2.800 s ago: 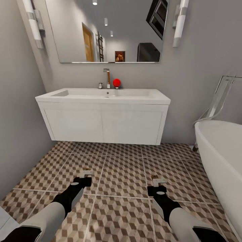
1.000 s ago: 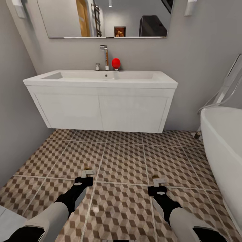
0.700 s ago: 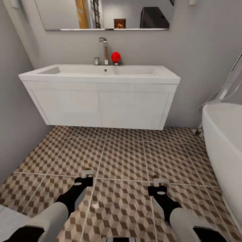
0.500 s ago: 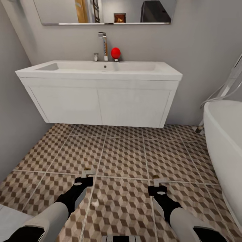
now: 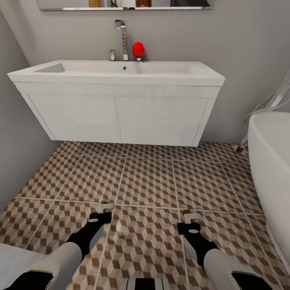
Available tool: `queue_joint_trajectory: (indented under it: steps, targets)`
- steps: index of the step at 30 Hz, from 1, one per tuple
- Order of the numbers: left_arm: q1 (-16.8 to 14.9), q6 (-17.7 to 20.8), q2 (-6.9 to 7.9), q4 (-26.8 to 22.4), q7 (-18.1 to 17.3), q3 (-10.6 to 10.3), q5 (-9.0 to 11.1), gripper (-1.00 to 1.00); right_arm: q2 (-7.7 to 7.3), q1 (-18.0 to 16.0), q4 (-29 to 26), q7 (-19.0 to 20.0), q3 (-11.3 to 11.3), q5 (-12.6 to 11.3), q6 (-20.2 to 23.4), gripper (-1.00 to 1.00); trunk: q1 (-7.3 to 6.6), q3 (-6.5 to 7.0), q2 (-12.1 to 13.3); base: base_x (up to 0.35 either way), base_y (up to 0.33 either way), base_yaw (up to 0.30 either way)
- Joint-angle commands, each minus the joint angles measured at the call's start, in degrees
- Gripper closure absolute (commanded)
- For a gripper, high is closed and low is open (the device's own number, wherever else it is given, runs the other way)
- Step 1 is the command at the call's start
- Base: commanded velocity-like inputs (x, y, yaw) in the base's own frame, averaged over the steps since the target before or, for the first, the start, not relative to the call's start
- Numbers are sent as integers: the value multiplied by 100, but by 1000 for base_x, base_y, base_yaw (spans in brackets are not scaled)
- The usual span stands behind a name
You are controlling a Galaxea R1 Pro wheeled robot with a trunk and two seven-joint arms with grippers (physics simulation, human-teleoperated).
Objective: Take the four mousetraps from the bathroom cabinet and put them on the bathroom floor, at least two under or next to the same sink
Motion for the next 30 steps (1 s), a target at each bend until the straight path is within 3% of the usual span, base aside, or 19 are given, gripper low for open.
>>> queue_joint_trajectory:
  steps: [1, 21, 30]
  targets:
    - [0, 36, 4, -13, 36, -49, 25, 100, 5, -3, 0, -2, -48, 50, -4, 100, 1, -27, -3, 0, 0, 0]
    - [0, 28, 4, -23, 36, -47, 25, 100, -27, -3, 0, -5, -48, 61, -14, 100, 53, -470, -30, 0, 0, 0]
    - [0, 27, 4, -23, 36, -55, 25, 100, -40, -3, 0, -8, -48, 65, -96, 100, 58, -514, -33, 0, 0, 0]
